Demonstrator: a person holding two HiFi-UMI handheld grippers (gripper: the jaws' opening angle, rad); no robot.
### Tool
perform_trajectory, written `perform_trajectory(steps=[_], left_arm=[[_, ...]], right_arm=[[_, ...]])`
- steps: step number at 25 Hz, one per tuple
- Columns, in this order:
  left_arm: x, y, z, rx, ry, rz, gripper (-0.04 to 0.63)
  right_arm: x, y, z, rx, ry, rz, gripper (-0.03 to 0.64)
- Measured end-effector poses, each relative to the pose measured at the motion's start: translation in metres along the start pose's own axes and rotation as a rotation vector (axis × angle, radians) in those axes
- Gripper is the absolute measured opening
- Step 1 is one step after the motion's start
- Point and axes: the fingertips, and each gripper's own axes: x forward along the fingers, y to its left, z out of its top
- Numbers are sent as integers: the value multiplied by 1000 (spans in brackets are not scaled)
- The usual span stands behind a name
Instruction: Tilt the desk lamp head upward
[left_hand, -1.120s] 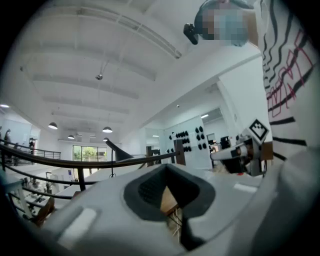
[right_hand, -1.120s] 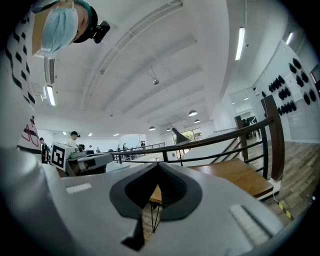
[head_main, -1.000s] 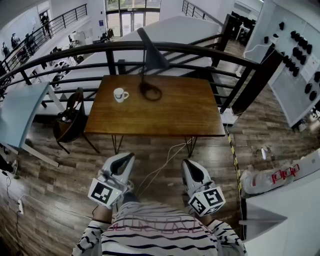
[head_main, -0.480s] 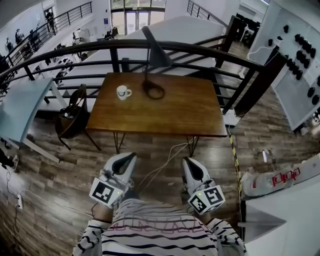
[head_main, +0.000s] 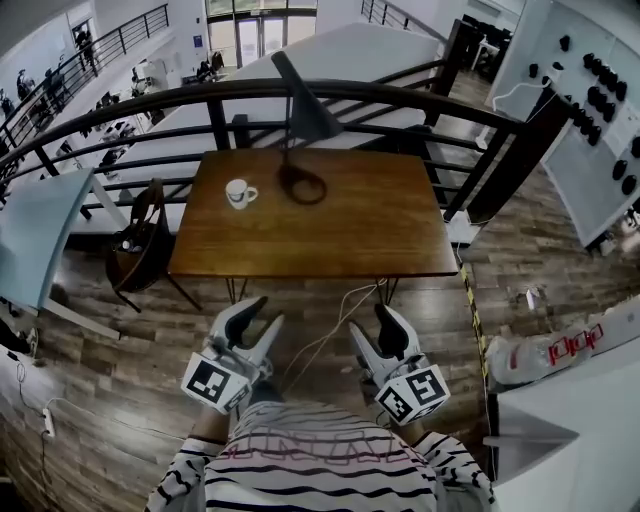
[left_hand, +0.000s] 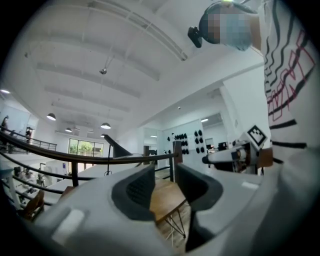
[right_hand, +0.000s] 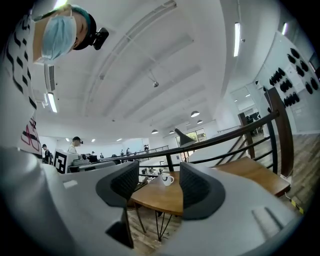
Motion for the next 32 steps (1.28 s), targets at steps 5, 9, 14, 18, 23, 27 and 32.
perform_trajectory(steps=[5,9,14,18,23,27,32], left_arm=[[14,51,-7,-13,26,-29,152],[25,99,-13,-21,27,-35,153],[33,163,-16,-29,37,-59,153],[33,217,-12,-29,27,-75,153],[39,271,-5,-20,24,-101,153],[40,305,-6,-32,29,-128,153],[53,337,-20,-64,27,-151,153]], right_arm=[[52,-6,0,15,3,-24,258],[98,-9,-1,20,7,-35,261],[161,-7,1,22,0,-63,262],[210,3,5,18,-18,-85,262],[258,9,8,20,-31,-115,262],[287,15,6,31,-31,-147,262],[311,10,-2,32,-9,-183,262]])
